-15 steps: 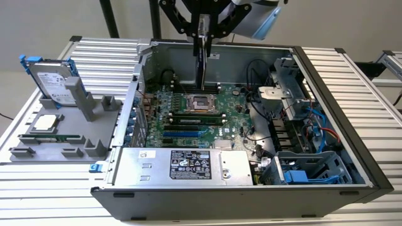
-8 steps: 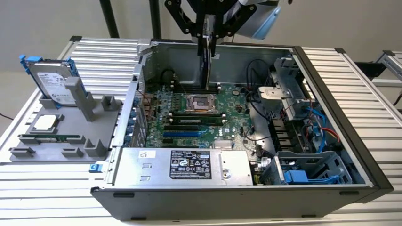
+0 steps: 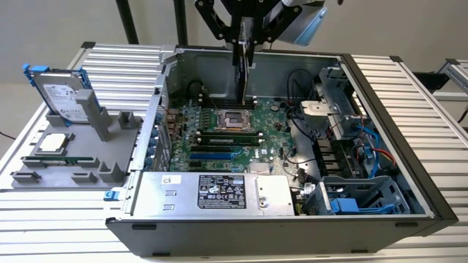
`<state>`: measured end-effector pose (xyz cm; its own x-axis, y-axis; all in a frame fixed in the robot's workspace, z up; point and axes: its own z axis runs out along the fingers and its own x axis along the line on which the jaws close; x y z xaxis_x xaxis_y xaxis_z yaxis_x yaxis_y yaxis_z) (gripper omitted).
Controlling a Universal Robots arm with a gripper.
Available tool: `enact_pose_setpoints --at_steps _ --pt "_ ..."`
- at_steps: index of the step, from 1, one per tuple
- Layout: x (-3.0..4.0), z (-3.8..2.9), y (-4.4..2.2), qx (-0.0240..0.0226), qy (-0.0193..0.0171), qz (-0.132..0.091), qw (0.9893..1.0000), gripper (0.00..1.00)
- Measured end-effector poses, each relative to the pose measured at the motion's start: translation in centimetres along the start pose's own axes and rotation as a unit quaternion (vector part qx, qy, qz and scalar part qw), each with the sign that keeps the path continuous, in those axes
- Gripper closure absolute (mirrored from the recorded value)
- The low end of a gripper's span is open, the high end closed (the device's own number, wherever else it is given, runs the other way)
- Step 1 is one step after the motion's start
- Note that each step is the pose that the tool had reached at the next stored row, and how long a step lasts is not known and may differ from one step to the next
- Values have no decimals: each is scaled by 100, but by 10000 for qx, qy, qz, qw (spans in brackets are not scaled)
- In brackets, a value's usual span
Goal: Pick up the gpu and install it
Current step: 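Insert the gpu into the slot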
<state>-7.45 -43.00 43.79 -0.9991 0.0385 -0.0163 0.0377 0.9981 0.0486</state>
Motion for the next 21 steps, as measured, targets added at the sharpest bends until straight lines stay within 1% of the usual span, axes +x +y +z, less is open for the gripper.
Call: enact_pose_setpoints --at_steps 21 --pt "-5 0 0 0 1 -22 10000 100"
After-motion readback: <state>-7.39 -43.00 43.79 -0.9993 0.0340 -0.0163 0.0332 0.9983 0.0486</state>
